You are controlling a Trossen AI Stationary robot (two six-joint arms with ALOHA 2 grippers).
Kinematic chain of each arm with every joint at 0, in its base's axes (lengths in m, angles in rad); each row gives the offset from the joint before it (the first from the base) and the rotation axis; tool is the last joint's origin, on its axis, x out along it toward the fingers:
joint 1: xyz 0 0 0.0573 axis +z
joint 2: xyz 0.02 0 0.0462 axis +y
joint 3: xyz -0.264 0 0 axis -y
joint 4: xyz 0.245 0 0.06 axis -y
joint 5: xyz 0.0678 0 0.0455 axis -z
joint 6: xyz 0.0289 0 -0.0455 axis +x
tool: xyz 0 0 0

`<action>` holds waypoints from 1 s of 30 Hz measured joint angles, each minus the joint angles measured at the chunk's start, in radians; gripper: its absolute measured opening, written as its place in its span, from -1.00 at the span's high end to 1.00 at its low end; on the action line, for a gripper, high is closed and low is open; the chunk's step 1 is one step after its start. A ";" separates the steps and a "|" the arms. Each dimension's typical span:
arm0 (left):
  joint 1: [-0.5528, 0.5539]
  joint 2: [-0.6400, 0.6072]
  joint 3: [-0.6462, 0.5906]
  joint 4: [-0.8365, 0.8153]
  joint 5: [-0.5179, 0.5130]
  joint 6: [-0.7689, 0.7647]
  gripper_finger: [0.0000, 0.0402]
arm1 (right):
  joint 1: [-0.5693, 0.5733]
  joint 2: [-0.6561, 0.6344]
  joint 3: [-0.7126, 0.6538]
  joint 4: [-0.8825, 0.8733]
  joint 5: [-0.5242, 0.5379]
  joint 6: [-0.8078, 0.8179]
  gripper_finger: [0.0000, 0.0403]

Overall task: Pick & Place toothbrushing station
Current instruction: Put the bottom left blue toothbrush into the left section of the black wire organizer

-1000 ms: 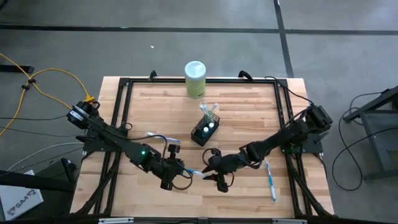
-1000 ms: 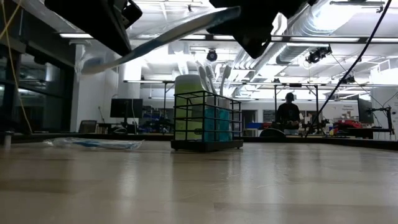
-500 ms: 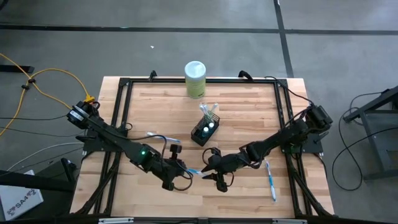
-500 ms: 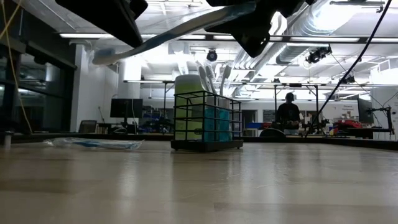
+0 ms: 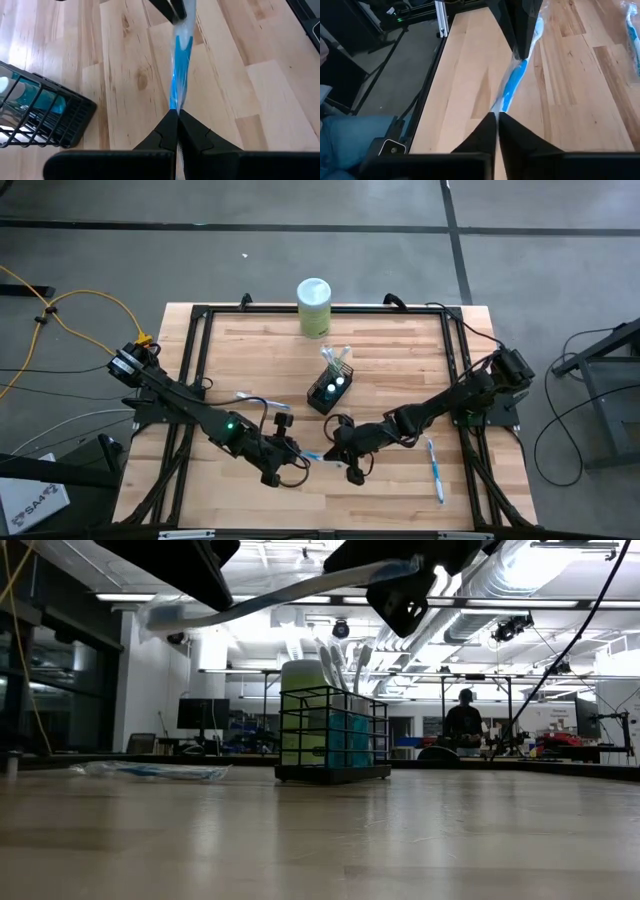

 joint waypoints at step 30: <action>0.003 0.000 0.000 0.065 0.031 0.083 0.46 | 0.057 0.000 -0.001 -0.032 -0.020 0.037 0.99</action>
